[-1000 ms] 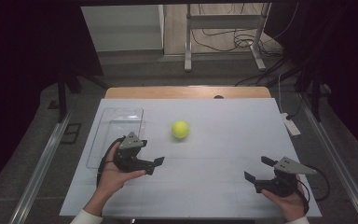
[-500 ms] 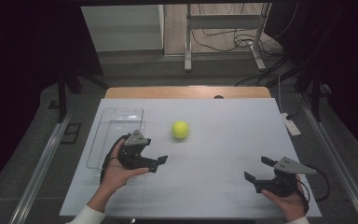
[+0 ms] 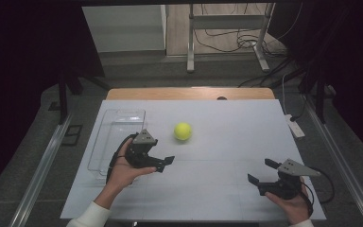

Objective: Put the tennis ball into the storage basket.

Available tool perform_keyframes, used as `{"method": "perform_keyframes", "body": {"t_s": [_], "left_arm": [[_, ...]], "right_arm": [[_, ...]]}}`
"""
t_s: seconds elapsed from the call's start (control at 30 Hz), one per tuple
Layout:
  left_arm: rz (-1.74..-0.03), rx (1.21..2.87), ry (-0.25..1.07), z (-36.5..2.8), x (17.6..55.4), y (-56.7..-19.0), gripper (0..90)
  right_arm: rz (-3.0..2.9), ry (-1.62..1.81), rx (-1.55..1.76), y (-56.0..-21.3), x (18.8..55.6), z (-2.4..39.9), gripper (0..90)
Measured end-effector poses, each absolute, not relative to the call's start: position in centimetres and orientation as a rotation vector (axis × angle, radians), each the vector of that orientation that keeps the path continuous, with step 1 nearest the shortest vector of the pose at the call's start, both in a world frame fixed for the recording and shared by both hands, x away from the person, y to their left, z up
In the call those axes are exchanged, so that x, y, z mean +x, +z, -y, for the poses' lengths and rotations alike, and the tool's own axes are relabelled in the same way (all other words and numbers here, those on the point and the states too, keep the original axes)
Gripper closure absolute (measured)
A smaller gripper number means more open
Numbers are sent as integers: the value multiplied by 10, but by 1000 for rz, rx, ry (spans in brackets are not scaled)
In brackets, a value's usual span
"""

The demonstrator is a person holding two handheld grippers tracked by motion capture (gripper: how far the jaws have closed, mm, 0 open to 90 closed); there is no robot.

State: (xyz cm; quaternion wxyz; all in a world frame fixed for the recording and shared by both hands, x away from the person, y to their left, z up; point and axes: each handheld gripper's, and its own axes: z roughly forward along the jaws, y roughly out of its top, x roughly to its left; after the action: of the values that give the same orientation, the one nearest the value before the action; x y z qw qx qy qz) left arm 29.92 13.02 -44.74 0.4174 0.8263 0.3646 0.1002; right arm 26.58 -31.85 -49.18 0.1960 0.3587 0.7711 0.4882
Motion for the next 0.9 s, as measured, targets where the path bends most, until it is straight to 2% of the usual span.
{"method": "perform_keyframes", "body": {"t_s": [0.9], "left_arm": [[-925, 2076, 245, -123, 320, -438, 101]], "right_arm": [[-2157, 1362, 1005, -492, 266, 319, 82]]}}
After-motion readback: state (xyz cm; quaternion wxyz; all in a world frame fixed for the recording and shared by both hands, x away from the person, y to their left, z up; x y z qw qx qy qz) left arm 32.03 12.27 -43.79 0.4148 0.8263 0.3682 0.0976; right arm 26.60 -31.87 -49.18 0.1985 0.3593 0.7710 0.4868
